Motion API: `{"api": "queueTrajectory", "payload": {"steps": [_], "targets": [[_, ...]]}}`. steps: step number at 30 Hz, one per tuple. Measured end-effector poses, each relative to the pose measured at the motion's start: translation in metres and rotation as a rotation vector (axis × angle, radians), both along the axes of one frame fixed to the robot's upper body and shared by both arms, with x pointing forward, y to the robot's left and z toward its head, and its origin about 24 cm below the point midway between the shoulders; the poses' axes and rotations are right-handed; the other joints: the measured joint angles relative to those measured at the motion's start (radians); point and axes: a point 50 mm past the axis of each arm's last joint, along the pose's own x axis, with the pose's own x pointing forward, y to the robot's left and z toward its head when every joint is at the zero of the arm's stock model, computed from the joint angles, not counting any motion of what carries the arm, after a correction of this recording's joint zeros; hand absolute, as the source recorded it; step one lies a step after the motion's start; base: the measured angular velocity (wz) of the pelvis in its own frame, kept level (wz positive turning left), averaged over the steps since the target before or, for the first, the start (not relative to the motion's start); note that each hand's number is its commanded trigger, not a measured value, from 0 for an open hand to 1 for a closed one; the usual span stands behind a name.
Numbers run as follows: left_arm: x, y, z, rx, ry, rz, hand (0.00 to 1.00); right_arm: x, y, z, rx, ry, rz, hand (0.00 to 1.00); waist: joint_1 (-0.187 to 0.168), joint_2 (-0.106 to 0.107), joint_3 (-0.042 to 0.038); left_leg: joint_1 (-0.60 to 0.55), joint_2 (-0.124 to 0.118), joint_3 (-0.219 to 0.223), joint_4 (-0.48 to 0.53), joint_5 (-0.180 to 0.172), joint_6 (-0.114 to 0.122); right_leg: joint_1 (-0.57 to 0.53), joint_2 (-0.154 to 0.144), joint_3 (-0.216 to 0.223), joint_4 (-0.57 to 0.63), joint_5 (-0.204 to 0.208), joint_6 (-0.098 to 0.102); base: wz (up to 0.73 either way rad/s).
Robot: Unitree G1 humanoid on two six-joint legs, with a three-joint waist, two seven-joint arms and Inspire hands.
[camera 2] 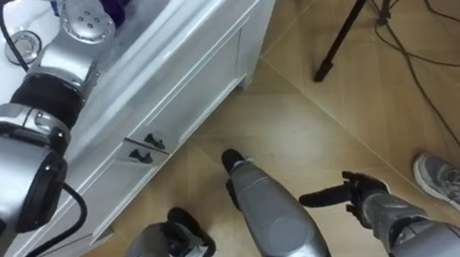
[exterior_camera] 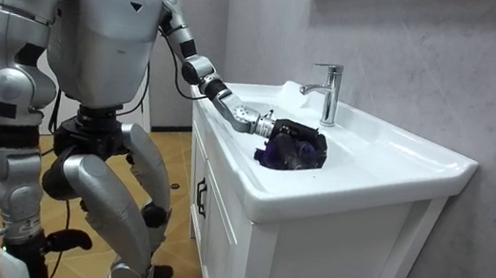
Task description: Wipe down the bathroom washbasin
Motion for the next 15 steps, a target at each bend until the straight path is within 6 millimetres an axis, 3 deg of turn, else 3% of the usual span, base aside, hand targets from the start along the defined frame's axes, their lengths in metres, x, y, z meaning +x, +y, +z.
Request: {"api": "queueTrajectory", "payload": {"steps": [15], "targets": [[0.000,-0.010,0.004,-0.043,-0.029,-0.111,1.00,-0.007,-0.010,0.001,-0.012,0.015,0.018,0.00,0.004,0.006,0.0003,0.033,0.000,0.004,-0.003,-0.006,-0.002,0.026,0.003,0.007,-0.001,-0.009,0.010,0.00]]}}
